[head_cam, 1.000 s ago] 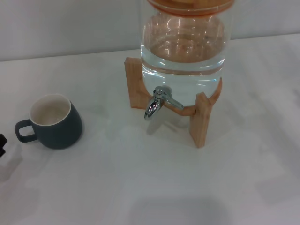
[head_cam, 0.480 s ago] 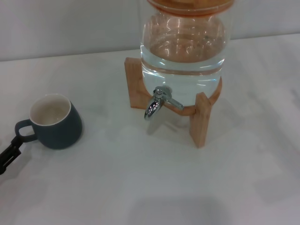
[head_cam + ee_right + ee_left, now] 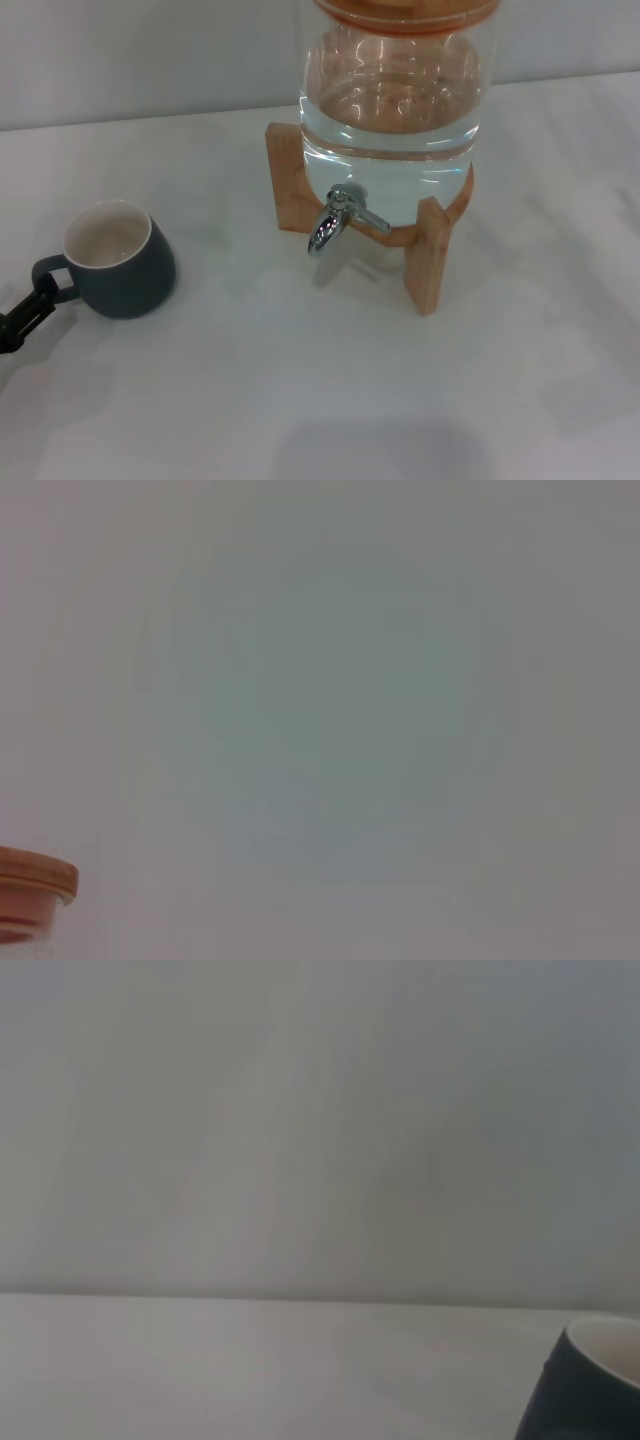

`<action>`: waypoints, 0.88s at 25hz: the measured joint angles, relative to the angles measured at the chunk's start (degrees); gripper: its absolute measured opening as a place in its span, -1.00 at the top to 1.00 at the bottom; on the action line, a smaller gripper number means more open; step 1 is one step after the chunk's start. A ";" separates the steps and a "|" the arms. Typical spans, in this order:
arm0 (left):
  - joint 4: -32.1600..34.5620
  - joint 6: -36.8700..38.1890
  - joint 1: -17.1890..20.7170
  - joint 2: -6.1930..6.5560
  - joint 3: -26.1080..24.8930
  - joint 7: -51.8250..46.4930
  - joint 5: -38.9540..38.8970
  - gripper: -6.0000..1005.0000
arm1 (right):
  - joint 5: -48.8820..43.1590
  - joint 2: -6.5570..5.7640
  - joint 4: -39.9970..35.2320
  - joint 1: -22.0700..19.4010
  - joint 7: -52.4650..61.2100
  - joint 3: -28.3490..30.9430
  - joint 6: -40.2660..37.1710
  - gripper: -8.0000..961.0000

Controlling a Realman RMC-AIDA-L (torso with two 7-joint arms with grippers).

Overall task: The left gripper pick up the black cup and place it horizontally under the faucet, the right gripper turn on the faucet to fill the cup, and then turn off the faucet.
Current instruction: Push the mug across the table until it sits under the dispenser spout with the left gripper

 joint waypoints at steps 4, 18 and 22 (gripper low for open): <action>0.54 -2.02 -1.10 0.00 0.00 0.03 0.32 -0.54 | 0.00 0.00 0.00 0.15 0.00 0.13 -0.21 -0.66; 0.56 -2.96 -1.92 -0.01 0.00 1.25 0.70 -0.31 | 0.00 0.00 0.09 1.25 -0.09 0.20 -1.37 -0.66; 0.86 -3.01 -1.93 -0.02 -0.07 2.86 0.66 0.02 | 0.00 0.00 0.09 1.65 -0.18 0.24 -1.76 -0.66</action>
